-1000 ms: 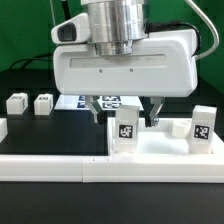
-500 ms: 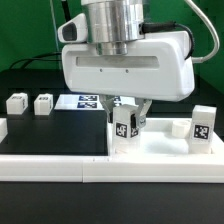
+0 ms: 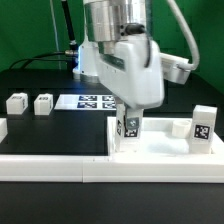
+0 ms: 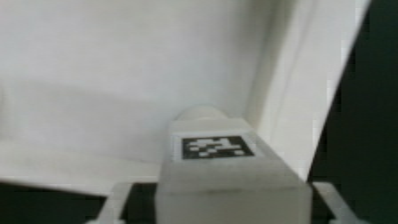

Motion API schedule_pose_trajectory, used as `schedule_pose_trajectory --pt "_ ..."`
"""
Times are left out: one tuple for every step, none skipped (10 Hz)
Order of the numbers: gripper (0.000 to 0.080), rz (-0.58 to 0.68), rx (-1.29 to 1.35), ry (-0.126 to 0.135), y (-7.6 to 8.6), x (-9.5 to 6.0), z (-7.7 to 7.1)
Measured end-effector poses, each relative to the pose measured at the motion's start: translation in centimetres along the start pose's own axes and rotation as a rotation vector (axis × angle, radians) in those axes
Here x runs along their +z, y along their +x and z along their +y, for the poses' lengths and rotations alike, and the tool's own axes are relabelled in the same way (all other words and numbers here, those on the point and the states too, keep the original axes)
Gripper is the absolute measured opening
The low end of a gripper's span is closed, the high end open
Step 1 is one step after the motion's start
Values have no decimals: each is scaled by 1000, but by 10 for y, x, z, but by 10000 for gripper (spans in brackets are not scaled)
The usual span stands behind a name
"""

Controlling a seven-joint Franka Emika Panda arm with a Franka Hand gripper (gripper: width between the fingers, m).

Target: Assemble square table

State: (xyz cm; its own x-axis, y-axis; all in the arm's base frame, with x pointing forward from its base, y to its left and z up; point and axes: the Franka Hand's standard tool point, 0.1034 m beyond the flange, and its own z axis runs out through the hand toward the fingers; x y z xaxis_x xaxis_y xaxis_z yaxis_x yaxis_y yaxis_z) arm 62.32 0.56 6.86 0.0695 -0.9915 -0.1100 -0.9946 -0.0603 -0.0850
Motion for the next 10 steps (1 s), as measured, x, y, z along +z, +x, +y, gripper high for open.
schedule_pose_trajectory --pt "291 -13 124 5 1 0 0" --pt "291 -32 301 10 2 0 0" --pt "291 -40 389 12 3 1 0" --pt "292 -44 449 13 3 1 0" --pt "292 -44 464 13 3 1 0" --pt "295 -42 515 12 4 1 0" --pt "301 -40 541 10 4 1 0" --pt "301 -31 550 4 4 1 1" --pt "301 -18 556 -5 6 0 3" --pt "302 -19 542 -5 6 0 4"
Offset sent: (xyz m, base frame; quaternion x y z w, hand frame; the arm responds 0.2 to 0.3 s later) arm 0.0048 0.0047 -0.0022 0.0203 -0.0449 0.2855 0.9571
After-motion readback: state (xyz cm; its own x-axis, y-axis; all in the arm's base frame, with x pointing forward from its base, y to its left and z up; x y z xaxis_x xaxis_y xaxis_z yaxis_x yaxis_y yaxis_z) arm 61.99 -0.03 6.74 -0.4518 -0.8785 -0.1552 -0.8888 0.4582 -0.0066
